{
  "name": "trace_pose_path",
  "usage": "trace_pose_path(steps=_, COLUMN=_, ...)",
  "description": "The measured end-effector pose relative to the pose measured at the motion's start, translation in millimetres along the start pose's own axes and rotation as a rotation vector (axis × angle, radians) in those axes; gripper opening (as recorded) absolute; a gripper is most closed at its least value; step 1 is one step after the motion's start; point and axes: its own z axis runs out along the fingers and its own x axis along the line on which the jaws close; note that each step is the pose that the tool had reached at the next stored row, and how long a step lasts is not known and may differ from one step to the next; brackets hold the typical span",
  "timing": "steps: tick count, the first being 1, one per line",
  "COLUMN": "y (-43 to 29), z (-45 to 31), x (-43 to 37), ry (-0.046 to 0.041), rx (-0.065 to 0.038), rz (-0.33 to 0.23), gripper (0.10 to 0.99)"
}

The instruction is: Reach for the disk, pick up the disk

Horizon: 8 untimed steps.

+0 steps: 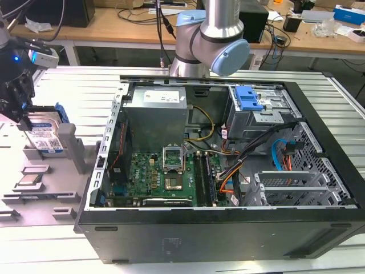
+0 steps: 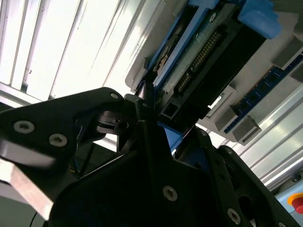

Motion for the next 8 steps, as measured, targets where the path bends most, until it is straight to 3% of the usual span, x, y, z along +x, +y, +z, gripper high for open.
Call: trace_pose_path(steps=8, y=0.0, z=0.1, x=0.0, ry=0.0001, rx=0.000, rz=0.000, gripper=0.369)
